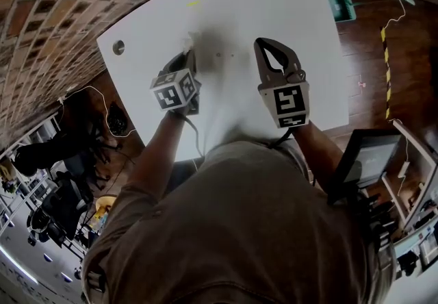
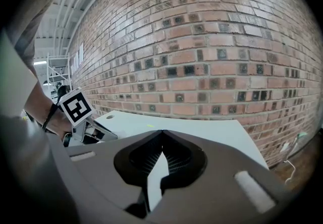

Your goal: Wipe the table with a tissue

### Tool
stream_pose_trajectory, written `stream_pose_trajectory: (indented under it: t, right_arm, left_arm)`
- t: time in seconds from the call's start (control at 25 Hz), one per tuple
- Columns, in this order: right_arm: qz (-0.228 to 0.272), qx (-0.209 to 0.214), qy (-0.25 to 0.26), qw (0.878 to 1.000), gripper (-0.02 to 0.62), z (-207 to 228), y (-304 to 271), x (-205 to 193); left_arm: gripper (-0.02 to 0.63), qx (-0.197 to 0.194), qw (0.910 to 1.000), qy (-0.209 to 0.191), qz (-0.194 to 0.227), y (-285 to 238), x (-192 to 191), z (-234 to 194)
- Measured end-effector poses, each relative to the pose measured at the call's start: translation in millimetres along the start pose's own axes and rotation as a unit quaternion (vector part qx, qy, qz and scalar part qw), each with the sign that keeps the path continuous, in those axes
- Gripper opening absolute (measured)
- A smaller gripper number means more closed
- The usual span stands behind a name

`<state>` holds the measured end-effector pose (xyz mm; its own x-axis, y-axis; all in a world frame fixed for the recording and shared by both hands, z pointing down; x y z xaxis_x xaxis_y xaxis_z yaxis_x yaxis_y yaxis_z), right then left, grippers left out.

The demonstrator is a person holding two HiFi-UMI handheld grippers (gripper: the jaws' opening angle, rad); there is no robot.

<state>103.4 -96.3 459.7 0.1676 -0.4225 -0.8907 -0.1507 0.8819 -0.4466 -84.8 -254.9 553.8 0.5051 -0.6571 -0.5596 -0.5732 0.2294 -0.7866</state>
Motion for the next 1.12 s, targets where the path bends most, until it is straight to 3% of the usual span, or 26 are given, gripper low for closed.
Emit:
stream_pose_trajectory:
  t: [0.24, 0.64, 0.88, 1.12]
  right_arm:
    - [0.009, -0.011, -0.006, 1.000, 0.014, 5.5, 4.7, -1.1]
    - [0.027, -0.037, -0.019, 0.999, 0.014, 24.5, 38.5, 3.3]
    - [0.021, -0.046, -0.023, 0.998, 0.014, 35.3, 47.5, -6.8]
    - [0.016, -0.047, -0.023, 0.999, 0.014, 47.0, 51.0, -10.2]
  left_arm:
    - [0.031, -0.032, 0.9991, -0.019, 0.021, 7.0, 5.7, 27.1]
    - [0.031, -0.058, 0.9971, -0.048, 0.015, 16.9, -9.2, 74.7]
    - [0.031, -0.079, 0.9935, -0.081, -0.014, -0.6, -23.8, 111.5]
    - [0.031, -0.073, 0.9913, -0.099, -0.046, -18.5, -33.2, 124.4]
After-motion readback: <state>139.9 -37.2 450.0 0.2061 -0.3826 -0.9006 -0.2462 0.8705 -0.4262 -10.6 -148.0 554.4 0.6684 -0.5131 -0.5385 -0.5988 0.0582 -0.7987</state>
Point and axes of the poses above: the fingertips, and each gripper's own axes: y backward along the fingers, z to its right, x out of its top, the point moved 7 cm from there along y, backward along the fingers, and after that the axes turned 2 degrees about -x, right-handed, at the moved point
